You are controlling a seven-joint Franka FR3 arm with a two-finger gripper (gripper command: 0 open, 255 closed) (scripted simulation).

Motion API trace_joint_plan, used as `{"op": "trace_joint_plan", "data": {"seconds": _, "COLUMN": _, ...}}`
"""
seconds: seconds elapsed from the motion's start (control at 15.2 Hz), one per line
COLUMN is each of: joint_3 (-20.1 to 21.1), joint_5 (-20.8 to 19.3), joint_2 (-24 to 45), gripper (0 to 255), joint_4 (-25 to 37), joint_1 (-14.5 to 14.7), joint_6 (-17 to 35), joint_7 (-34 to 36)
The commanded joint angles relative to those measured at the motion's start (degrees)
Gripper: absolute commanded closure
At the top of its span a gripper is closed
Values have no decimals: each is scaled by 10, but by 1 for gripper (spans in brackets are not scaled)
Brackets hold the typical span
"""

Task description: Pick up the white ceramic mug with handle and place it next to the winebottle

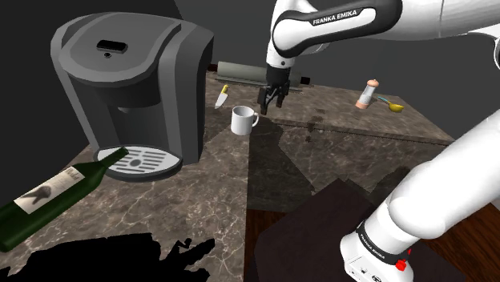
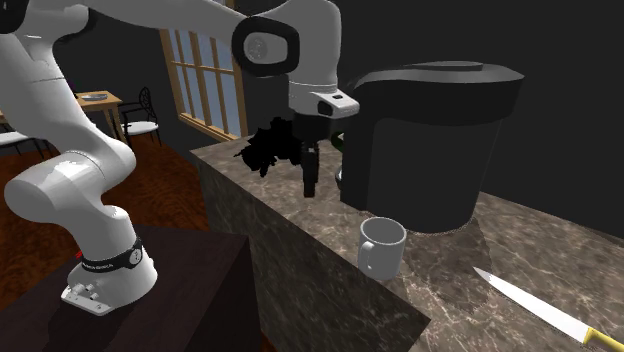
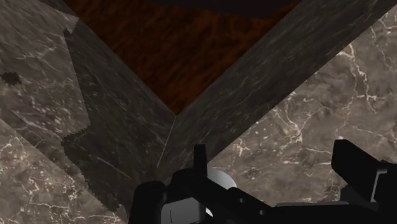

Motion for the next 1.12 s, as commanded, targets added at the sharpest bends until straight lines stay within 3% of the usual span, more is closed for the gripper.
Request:
{"op": "trace_joint_plan", "data": {"seconds": 0.0, "joint_3": 3, "joint_5": -4, "joint_2": 47, "gripper": 0, "joint_4": 36, "joint_1": 1, "joint_6": 11, "joint_7": 5}}
{"op": "trace_joint_plan", "data": {"seconds": 0.79, "joint_3": 8, "joint_5": -33, "joint_2": 328, "gripper": 0, "joint_4": 308, "joint_1": 19, "joint_6": 14, "joint_7": 31}}
{"op": "trace_joint_plan", "data": {"seconds": 1.06, "joint_3": 7, "joint_5": -34, "joint_2": 339, "gripper": 0, "joint_4": 300, "joint_1": 20, "joint_6": 34, "joint_7": 32}}
